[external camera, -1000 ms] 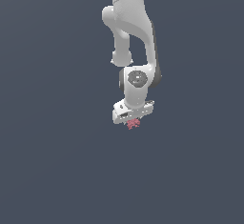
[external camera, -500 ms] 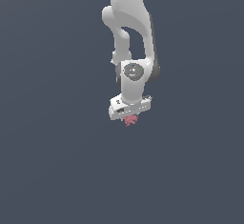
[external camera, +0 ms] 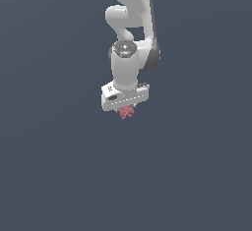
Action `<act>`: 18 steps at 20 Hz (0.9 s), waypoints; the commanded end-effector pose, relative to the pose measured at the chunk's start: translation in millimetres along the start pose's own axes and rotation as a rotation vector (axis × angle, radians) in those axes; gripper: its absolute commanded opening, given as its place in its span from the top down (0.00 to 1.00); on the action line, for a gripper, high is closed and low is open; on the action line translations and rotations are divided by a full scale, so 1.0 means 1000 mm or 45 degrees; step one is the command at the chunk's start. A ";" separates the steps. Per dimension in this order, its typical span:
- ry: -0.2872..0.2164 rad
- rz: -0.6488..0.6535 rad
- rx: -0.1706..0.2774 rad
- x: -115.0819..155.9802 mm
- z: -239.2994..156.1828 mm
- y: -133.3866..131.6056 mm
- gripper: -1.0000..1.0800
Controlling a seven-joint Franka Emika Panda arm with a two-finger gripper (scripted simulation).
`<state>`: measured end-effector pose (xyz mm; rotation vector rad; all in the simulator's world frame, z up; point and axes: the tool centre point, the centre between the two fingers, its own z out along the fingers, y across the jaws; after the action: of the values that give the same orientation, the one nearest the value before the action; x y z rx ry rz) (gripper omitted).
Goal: Pick up the object and move it to a goal position.
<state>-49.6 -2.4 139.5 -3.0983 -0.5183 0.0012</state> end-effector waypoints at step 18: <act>0.003 -0.001 0.003 -0.081 -0.206 0.093 1.00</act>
<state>-92.2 -108.6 330.3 -3.0962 -0.5178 -0.0032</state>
